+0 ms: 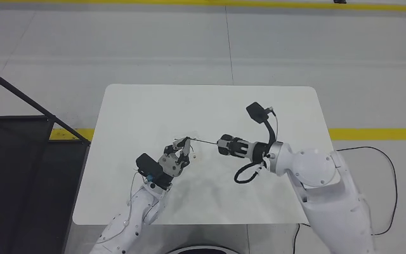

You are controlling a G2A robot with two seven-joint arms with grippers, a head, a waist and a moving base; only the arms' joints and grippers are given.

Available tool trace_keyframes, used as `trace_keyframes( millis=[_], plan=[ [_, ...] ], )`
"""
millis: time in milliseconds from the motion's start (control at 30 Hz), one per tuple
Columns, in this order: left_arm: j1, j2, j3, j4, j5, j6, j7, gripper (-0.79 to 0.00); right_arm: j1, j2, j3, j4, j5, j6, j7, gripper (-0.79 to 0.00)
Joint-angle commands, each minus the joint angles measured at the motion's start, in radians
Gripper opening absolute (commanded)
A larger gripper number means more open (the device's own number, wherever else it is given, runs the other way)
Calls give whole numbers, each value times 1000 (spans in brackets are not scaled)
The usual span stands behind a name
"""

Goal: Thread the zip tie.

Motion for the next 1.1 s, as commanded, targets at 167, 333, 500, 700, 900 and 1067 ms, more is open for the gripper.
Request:
trace_keyframes(
  millis=[167,333,500,700,900,1067],
  plan=[
    [0,0,0,0,0,0,0,-785,9,3,-1,10,15,2,-4,-785],
    [0,0,0,0,0,0,0,-785,15,4,-6,17,21,3,-6,-785],
    [0,0,0,0,0,0,0,-785,22,6,-12,24,27,8,-8,-785],
    [0,0,0,0,0,0,0,-785,33,8,-20,32,33,13,-8,-785],
    [0,0,0,0,0,0,0,-785,47,9,-33,40,35,20,-8,-785],
    [0,0,0,0,0,0,0,-785,60,8,-42,51,47,24,-15,-785]
  ],
)
